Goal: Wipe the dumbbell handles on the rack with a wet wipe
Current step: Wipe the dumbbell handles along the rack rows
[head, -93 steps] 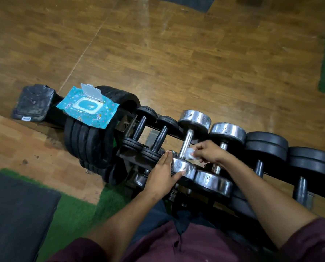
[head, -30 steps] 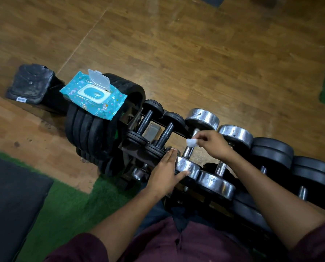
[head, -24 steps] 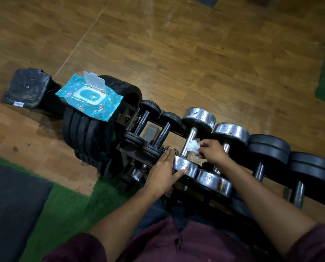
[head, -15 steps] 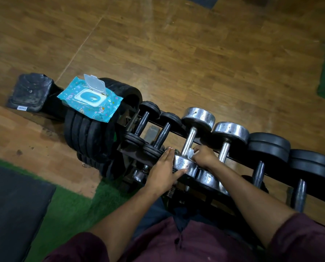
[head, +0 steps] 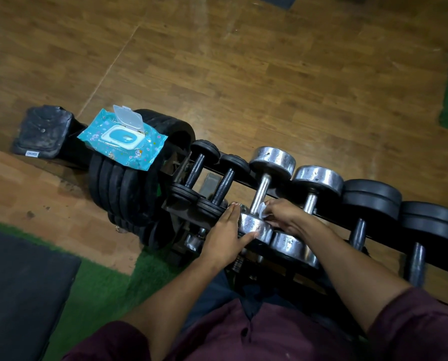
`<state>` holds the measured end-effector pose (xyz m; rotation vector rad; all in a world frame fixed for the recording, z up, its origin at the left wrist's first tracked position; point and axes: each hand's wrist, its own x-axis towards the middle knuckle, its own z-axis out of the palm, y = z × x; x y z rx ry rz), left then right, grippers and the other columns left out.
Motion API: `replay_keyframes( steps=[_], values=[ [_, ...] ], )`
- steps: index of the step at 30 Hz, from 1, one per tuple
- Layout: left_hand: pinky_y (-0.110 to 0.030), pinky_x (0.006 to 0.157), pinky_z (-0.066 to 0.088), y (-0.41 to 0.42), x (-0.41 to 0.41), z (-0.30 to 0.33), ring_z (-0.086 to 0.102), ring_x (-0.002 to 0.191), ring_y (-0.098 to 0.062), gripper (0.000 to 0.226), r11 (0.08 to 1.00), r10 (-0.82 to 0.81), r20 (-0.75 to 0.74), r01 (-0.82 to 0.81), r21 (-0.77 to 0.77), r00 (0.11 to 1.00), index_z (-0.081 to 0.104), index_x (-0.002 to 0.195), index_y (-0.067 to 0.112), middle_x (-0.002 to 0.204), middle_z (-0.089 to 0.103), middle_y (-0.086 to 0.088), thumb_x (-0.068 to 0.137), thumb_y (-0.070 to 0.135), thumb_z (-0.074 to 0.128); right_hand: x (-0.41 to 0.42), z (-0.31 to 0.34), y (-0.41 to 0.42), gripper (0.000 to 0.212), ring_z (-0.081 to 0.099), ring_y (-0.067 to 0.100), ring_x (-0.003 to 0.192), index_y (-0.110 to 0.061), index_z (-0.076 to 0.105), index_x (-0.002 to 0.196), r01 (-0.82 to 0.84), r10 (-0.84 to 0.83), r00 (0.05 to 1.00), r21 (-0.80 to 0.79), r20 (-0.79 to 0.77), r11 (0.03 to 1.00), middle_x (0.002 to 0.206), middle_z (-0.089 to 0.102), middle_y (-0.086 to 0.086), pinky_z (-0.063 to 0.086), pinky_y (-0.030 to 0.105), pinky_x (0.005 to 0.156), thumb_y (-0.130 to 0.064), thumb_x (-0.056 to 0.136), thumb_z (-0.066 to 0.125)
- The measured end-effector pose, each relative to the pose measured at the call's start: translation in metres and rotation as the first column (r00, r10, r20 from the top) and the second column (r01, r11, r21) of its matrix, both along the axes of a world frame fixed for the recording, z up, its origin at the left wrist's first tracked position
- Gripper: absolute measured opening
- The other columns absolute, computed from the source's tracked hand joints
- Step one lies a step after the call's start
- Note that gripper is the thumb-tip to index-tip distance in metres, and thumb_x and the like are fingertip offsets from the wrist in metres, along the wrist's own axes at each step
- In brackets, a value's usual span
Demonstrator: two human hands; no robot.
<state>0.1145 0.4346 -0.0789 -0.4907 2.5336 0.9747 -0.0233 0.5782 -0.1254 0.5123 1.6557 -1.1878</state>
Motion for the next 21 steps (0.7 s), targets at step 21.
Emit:
replay_keyframes(
  steps=[21],
  values=[
    [-0.035,0.121,0.032,-0.001,0.000,-0.001,0.020,0.154,-0.013,0.099,1.000,-0.011,0.013,0.011,-0.008,1.000,0.015,0.163,0.018,0.170,0.016,0.004,0.090,0.065,0.062,-0.011,0.000,0.015,0.016,0.069,0.023,0.082,-0.003,0.064,0.090,0.117,-0.097,0.984,-0.131,0.152,0.984,0.085,0.068,0.017,0.061,0.031,0.079,0.012,0.086,0.059]
  ],
)
